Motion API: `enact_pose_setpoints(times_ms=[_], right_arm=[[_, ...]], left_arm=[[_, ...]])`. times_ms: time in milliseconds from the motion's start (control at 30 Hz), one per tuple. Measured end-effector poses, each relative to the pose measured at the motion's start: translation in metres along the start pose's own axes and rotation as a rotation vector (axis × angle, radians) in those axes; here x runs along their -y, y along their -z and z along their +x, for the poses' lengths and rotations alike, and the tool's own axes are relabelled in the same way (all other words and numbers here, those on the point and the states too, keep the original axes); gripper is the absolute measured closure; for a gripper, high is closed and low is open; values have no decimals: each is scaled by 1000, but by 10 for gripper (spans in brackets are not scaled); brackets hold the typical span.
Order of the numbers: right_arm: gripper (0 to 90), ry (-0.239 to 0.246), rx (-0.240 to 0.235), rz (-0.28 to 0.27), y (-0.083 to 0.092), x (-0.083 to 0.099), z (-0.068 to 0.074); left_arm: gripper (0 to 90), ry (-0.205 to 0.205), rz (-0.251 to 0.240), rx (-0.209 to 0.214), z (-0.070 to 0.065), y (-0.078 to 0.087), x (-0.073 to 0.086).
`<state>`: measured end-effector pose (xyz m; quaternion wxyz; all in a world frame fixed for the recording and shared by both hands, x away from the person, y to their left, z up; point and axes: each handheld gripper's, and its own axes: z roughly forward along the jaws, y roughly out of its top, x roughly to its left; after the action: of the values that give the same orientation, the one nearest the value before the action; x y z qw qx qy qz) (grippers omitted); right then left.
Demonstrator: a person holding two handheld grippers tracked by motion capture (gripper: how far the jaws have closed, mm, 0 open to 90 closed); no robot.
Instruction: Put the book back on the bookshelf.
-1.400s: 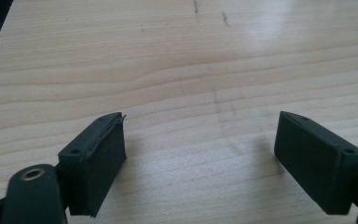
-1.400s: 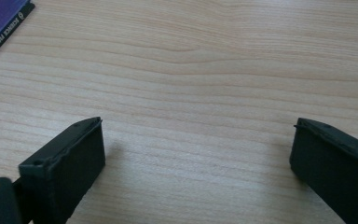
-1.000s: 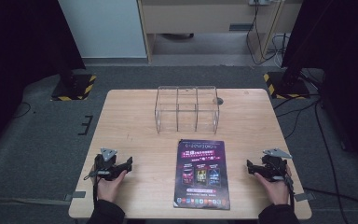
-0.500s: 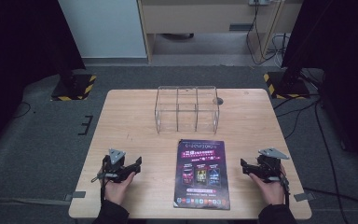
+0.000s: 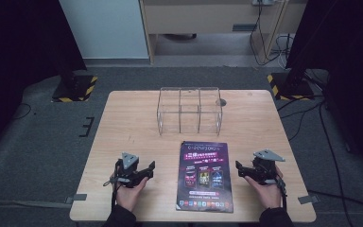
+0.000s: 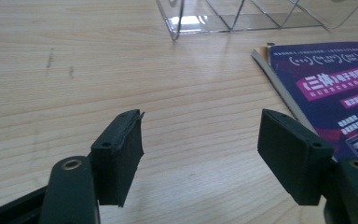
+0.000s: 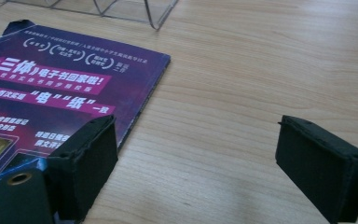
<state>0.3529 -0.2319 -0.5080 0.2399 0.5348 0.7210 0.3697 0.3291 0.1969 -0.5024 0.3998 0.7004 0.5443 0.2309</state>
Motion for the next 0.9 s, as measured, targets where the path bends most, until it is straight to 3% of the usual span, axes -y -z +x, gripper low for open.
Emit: enact_pose_setpoints(times_ms=[333,900], right_arm=[[150,15,-25,-9,-2,-3,14],[211,4,-93,6,-11,2,33]], left_arm=[[332,-33,11,45,-26,-9,0],[384,-30,62,117,-67,-35,0]])
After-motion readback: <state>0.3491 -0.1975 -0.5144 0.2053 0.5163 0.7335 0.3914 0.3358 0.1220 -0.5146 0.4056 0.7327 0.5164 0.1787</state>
